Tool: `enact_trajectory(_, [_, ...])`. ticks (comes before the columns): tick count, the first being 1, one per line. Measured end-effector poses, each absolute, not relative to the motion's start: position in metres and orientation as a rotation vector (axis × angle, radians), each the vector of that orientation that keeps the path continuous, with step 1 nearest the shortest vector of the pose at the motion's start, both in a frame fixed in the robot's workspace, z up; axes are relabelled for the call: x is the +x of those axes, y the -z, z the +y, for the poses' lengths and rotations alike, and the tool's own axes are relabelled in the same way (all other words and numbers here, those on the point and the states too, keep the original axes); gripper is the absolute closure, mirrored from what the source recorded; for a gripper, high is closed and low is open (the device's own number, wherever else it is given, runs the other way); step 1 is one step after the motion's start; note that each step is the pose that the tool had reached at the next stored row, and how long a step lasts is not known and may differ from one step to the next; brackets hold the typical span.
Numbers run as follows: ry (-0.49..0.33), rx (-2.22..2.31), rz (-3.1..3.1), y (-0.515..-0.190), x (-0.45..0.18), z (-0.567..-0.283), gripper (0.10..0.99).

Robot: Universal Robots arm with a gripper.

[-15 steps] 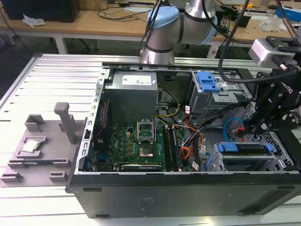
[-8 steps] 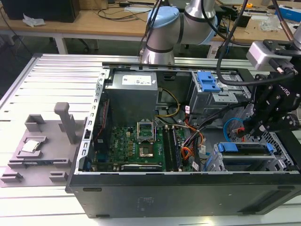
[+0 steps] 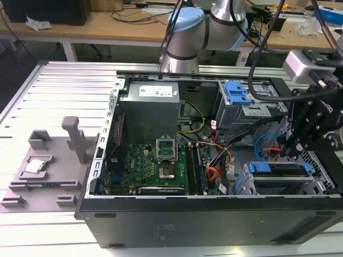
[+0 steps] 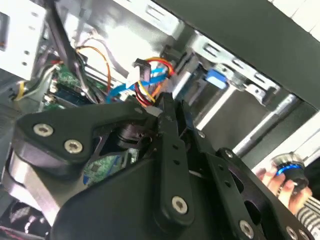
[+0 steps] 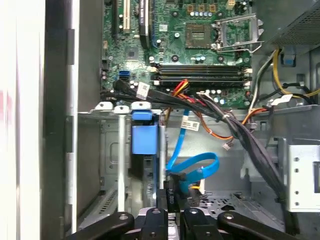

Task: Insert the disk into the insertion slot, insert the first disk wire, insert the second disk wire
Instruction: 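Insert the first disk wire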

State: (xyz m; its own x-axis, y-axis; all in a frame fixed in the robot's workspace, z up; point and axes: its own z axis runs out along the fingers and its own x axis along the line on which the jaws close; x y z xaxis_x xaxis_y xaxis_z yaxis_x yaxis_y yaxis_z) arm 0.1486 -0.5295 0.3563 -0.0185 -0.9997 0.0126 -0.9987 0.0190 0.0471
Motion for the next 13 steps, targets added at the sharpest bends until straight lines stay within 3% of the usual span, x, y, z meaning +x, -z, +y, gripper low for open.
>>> enact_trajectory(13, [0.039,2.170,-2.211,-0.340,0.160,-0.539,0.898])
